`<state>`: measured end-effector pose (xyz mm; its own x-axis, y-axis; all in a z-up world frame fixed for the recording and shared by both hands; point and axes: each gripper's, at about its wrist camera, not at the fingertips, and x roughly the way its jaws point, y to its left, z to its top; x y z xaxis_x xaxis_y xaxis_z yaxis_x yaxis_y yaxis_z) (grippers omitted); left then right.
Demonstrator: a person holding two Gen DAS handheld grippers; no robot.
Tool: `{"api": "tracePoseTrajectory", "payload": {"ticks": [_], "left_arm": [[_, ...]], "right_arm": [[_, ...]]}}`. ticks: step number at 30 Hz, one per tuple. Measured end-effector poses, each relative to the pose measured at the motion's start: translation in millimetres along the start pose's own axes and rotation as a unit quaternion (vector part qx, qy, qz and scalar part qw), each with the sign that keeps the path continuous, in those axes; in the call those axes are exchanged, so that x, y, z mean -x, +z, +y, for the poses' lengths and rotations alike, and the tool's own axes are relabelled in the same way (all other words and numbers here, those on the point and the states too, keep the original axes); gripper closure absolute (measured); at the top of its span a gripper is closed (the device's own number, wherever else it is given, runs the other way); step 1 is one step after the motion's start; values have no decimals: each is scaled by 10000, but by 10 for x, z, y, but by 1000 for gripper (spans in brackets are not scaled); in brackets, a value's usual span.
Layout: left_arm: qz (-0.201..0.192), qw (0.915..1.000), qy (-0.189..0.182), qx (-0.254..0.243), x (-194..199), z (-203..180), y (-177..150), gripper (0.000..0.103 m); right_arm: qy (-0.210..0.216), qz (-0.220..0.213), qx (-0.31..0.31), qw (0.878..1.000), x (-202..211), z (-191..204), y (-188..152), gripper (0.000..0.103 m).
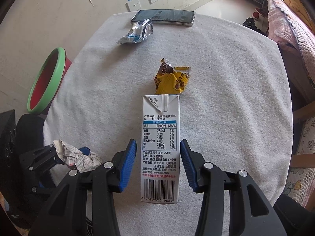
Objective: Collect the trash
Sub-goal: 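Lift the crumpled paper with the left gripper while the right lifts the milk carton, then carry the crumpled paper and milk carton over the red bin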
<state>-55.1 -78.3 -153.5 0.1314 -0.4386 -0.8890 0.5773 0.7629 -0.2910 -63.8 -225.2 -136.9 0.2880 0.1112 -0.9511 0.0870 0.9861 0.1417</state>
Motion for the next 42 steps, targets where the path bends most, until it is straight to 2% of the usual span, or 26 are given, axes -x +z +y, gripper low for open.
{"api": "tracePoseTrajectory", "payload": {"ticks": [2,7,14,21,32,42], "left_arm": [[-120,9999,24,107,71,61,32,58],[-542,9976,205,371,307,241,168,58],[-1205,9887,503,734,717,539,376,58],[-1692,9789,702,906,1043,683,546,58],[-2017,9668,1026,1187,1312,957,534,58],[-2254,9525,1391,1506,1575,1253,457,58]], "right_arm": [[-76,-13,121,9999,-4,37,-11,62],[73,-262,221,9994,88,95,1,63],[228,-517,244,9981,203,163,39,63],[436,-909,445,9939,396,418,178,63],[945,-1445,429,9840,664,740,494,63],[1573,-2112,860,9609,941,1465,941,63]]}}
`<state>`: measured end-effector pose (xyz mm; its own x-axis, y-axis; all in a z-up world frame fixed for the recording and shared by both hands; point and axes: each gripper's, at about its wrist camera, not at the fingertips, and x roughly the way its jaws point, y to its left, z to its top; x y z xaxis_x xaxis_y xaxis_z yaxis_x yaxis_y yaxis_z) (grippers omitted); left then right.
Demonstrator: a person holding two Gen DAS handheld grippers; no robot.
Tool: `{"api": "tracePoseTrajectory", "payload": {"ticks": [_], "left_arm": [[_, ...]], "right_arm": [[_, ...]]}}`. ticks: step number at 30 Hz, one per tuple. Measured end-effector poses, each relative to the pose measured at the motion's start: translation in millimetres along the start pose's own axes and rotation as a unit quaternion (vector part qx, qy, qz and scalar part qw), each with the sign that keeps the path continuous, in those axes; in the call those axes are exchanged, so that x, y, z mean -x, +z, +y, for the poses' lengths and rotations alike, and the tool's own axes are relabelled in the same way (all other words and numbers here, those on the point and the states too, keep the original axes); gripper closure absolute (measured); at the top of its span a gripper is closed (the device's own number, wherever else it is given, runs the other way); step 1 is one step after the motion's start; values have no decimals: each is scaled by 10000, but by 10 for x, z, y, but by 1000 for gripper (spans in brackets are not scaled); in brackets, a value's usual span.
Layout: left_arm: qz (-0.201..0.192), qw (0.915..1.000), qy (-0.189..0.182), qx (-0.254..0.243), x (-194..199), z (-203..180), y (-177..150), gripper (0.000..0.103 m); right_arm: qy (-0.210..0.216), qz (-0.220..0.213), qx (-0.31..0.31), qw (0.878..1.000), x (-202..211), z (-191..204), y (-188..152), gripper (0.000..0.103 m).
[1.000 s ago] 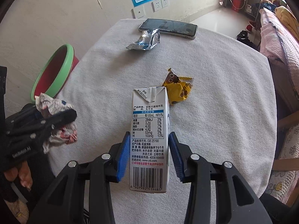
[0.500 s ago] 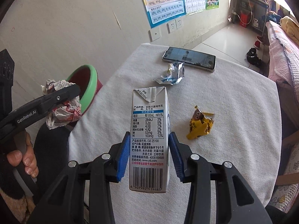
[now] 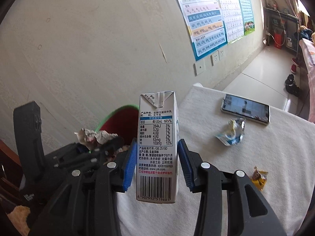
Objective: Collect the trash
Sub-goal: 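Carry the crumpled paper and milk carton over the red bin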
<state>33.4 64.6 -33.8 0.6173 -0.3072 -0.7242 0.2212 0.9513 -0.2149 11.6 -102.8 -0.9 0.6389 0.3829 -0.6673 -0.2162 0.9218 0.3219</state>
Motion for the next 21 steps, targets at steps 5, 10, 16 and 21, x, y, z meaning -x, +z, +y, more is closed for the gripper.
{"api": "tracePoseTrajectory", "payload": {"ticks": [5,10,16,21], "left_arm": [[-62,9995,257,144,64,153,20,58],[-164,9986,468,169,117,237,87,58],[-314,9972,632,237,157,348,208,58],[-423,9956,779,310,232,470,249,58]], "right_arm": [[149,-233,255,9993,-15,179,51,62],[189,-71,275,9994,-74,156,-63,62],[239,-101,358,9990,-33,208,-86,62],[215,-90,480,9986,-65,290,-77,62]]}}
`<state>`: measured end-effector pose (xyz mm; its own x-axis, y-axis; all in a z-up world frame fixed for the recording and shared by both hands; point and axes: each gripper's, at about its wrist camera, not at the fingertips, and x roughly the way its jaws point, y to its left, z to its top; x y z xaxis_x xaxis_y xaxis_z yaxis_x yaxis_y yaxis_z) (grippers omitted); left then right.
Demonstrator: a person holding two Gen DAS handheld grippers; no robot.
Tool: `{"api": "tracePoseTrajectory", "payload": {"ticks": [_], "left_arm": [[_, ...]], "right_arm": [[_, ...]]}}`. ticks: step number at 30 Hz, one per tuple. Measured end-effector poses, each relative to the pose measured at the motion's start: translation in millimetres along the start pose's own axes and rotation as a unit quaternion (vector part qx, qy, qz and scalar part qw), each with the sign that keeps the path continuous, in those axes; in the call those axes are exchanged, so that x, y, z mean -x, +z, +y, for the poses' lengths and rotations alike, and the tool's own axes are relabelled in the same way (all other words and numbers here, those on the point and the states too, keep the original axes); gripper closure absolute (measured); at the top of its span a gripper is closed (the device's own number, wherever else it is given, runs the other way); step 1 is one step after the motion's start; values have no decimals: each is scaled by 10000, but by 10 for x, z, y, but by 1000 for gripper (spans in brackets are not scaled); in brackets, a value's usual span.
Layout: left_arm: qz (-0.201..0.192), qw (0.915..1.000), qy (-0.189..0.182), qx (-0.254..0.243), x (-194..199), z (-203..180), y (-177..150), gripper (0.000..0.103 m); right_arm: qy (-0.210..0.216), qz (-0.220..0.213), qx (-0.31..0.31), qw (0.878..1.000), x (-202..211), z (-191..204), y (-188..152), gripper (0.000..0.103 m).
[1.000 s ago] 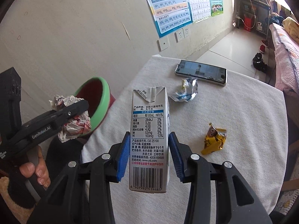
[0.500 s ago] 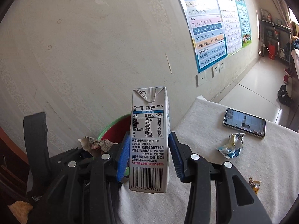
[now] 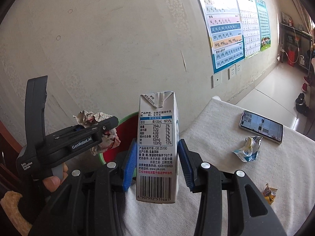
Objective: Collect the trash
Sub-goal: 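Carry the crumpled paper and milk carton over the red bin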
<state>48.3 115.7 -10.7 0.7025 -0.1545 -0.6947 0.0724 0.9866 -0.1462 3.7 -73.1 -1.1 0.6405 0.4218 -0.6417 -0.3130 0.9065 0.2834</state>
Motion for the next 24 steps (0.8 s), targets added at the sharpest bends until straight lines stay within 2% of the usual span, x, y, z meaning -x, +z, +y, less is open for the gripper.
{"api": "tracePoseTrajectory", "payload": {"ticks": [13,24], "left_arm": [[13,9998,93,161,25,227,-50,58],[143,9993,183,294,-123,397,-57,58]], "right_arm": [[-20,-8,408,9992,-30,274,41,62],[5,165,672,9976,-219,462,67,62]]}}
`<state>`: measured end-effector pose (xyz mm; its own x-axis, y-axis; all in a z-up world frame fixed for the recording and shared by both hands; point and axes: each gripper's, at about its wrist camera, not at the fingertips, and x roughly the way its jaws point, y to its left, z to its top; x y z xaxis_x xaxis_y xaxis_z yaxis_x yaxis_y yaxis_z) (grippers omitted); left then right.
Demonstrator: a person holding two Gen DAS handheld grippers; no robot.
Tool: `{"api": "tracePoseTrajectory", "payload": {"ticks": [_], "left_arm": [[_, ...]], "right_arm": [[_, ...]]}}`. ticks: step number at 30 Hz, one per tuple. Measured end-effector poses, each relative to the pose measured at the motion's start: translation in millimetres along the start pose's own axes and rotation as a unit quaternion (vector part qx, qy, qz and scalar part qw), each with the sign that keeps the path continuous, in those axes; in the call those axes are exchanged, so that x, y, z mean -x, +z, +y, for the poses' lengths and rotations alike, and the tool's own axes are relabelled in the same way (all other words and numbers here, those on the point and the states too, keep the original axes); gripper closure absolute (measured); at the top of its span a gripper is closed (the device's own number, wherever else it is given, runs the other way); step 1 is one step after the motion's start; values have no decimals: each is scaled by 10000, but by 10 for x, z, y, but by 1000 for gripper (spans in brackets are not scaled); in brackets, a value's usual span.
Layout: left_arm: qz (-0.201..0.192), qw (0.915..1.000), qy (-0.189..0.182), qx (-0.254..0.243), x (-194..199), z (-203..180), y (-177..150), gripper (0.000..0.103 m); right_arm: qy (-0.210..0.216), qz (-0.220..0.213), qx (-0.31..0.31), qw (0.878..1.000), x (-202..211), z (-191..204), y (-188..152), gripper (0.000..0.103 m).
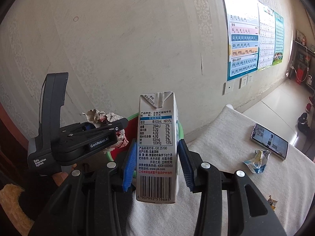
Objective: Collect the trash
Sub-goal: 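Carry the crumpled paper and milk carton over the red bin, then open both grippers to drop the paper and carton into the bin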
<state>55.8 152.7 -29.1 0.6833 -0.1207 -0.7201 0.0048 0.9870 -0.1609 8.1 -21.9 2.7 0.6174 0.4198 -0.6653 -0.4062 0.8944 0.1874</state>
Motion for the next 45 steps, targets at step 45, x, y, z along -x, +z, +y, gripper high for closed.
{"api": "tracePoseTrajectory", "payload": {"ticks": [45], "left_arm": [[447,9983,199,311,-454,447,-45,58]], "right_arm": [[-86,805,252,9964,-871,128,58,62]]}}
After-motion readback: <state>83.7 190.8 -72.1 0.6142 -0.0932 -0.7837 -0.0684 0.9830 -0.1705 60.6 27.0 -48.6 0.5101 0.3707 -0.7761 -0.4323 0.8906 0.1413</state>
